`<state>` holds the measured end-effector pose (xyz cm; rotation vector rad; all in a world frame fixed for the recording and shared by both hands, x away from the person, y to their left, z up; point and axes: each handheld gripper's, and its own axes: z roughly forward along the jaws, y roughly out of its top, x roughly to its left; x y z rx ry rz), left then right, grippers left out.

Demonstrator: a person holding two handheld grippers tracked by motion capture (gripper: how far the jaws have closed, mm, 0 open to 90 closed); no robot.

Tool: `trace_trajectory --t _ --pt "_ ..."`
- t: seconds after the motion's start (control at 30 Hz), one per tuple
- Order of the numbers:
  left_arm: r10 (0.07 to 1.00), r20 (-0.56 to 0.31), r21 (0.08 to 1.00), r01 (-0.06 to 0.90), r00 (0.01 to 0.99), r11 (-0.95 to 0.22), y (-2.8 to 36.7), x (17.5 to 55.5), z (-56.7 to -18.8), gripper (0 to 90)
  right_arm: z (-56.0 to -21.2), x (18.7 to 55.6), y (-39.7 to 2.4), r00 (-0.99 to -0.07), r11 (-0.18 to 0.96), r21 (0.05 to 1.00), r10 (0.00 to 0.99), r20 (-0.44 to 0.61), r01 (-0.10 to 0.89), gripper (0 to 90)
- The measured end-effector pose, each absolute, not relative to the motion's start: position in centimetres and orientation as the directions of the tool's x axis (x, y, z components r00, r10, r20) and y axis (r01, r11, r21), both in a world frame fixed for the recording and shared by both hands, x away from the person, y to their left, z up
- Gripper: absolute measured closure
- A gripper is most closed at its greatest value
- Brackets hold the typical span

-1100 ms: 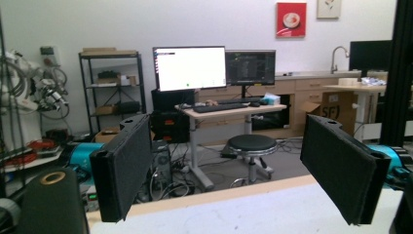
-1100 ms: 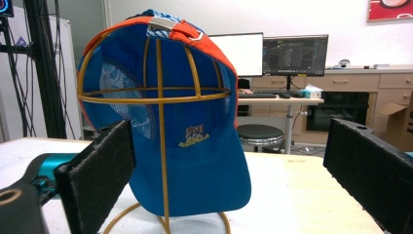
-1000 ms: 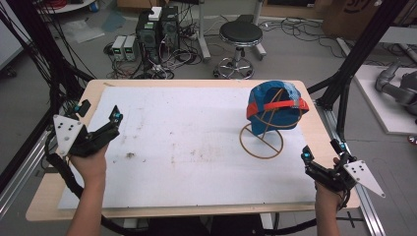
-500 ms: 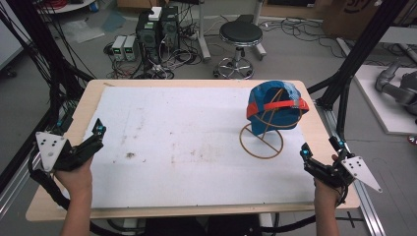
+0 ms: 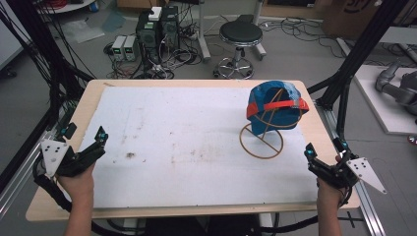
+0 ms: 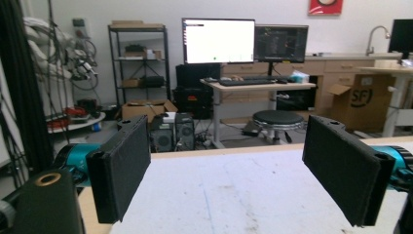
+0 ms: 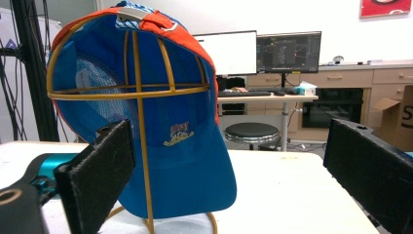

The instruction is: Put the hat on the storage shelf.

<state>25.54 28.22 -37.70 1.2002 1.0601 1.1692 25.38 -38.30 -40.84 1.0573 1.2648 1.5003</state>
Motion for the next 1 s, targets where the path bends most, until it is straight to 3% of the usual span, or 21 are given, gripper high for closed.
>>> trace_trajectory --t 0.27,1.0 --pt "0.988 0.007 0.998 -0.06 0.157 0.002 28.4 25.8 -38.08 16.1 -40.96 25.47 -38.06 -0.254 -0.081 0.992 0.966 0.055 -0.092 4.6" --pt "0.988 -0.001 0.997 -0.073 0.155 0.012 28.91 25.26 -38.2 15.2 -40.89 25.54 -37.47 -0.276 -0.078 0.992 0.96 0.048 -0.1 4.5"
